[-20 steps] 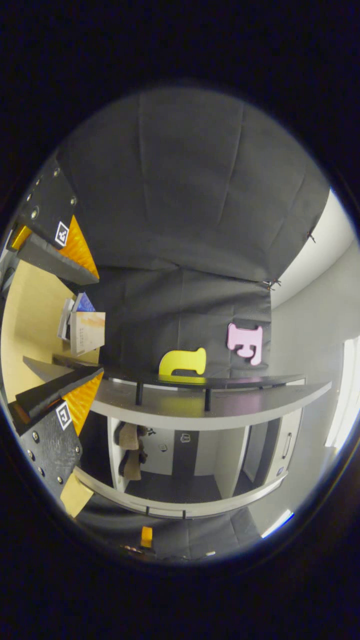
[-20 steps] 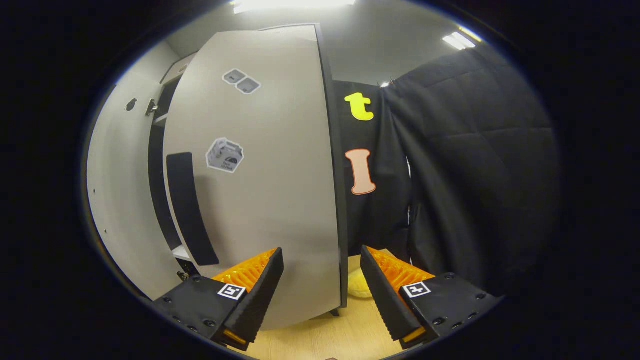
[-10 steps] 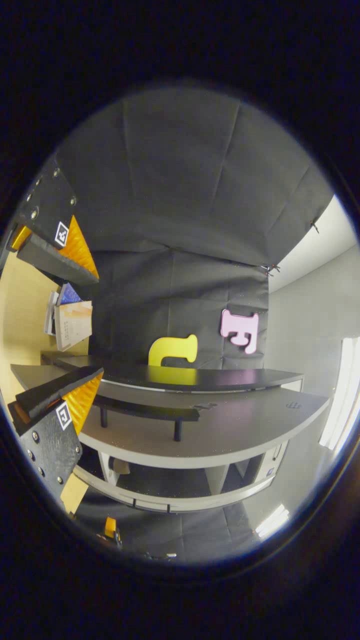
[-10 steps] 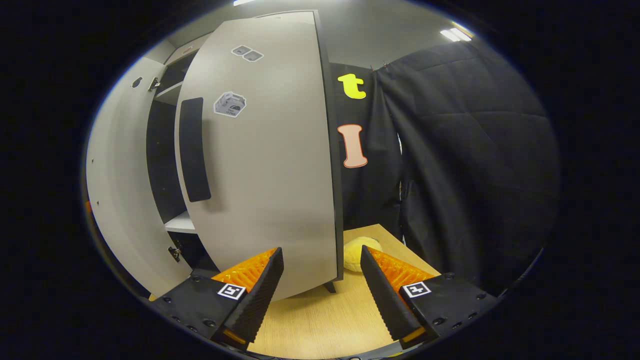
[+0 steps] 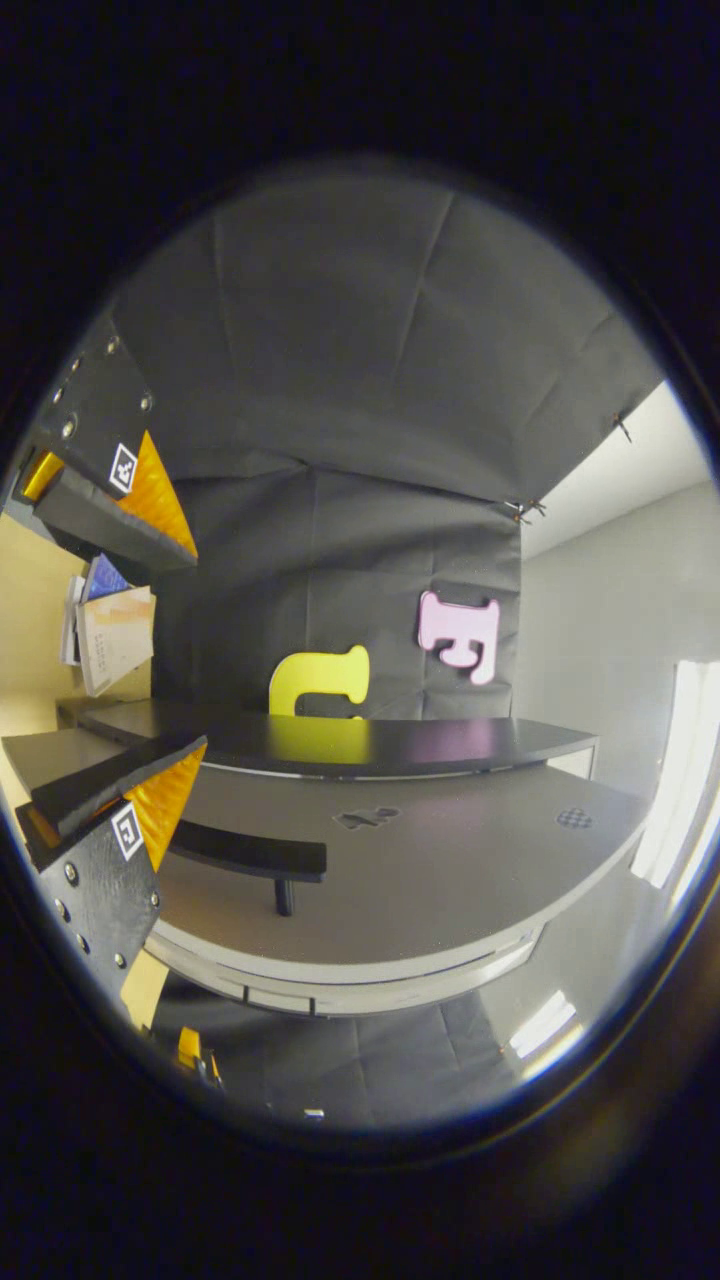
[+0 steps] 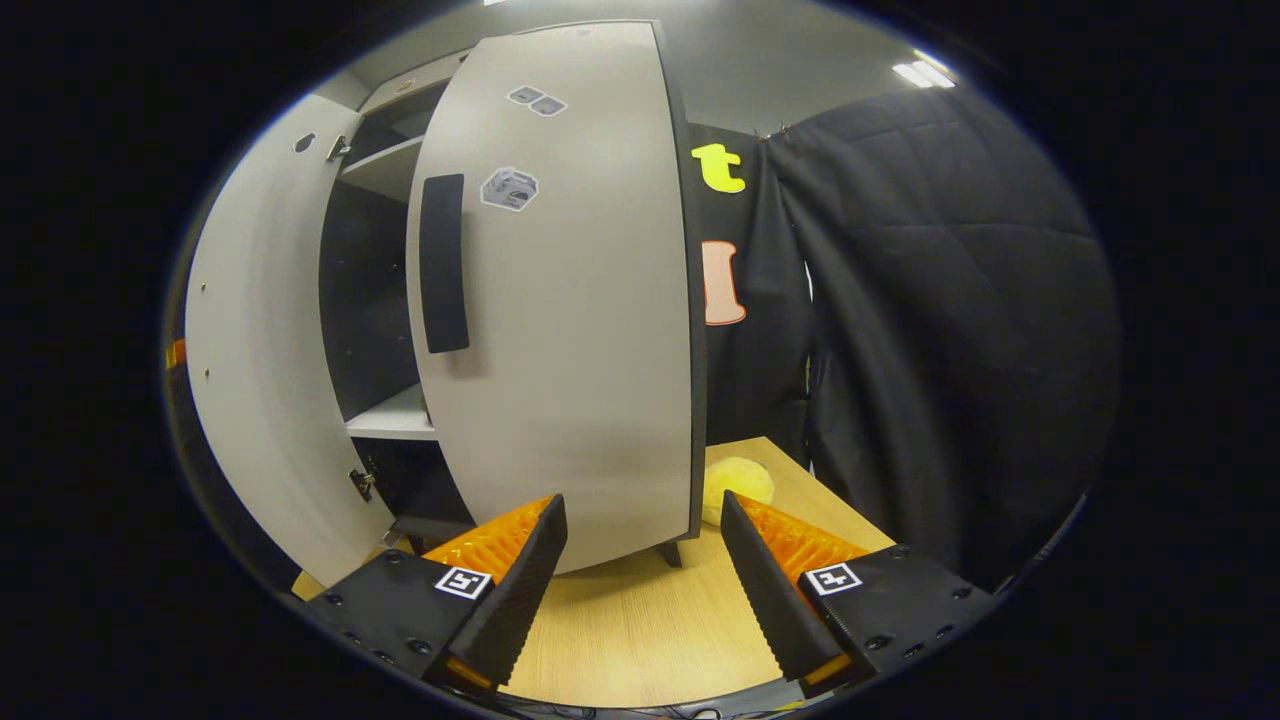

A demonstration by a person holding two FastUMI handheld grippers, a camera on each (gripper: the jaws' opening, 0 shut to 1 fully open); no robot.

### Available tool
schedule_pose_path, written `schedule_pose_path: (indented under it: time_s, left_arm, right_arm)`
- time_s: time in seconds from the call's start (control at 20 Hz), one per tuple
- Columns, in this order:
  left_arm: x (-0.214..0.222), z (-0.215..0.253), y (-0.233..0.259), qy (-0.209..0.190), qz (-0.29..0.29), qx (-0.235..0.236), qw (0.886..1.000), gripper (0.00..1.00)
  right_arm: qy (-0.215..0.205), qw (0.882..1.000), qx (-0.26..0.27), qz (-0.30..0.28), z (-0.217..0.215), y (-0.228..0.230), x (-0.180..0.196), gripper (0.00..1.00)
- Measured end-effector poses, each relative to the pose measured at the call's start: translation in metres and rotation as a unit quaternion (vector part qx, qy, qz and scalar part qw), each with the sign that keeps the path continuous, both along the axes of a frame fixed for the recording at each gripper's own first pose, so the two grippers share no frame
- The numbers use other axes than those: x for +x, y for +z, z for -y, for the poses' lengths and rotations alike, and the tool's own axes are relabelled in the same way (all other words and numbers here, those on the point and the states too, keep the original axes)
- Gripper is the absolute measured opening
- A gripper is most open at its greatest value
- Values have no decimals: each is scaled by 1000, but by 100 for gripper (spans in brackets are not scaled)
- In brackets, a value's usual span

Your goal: Grab one shoe with the right hand and put it into the shoe cabinet, grab the other shoe with the left hand and put it into the shoe cabinet; then close the right door with the right hand and the left door with the left hand.

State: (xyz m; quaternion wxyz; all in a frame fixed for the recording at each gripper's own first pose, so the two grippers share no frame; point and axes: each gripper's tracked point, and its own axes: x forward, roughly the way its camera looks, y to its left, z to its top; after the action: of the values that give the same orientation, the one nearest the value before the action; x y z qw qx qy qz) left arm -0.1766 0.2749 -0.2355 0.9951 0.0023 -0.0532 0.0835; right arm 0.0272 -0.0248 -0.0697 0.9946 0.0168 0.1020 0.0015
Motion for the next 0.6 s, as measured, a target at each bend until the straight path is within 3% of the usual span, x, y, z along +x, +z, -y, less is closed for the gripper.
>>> schedule_pose_path:
  time_s: [0.1,0.15,0.2,0.3,0.5,0.6]
  left_arm:
    - [8,8,5,-16,0,11,1000,95]
    - [15,14,9,-22,-1,18,1000,100]
    - [18,14,11,-16,-4,30,999,95]
    - [17,18,13,-15,-7,50,999,94]
    - [16,26,9,-23,-14,36,999,94]
    - [17,35,11,-24,-15,40,999,100]
  right_arm:
    - [0,1000,1,2,-1,0,0,98]
    - [-1,1000,1,2,-1,-1,-1,98]
    - [-2,1000,0,3,0,0,-1,98]
    - [-7,1000,0,6,4,0,-3,98]
    - [-14,1000,4,1,14,-4,-2,98]
    - [-17,1000,8,1,17,-3,1,98]
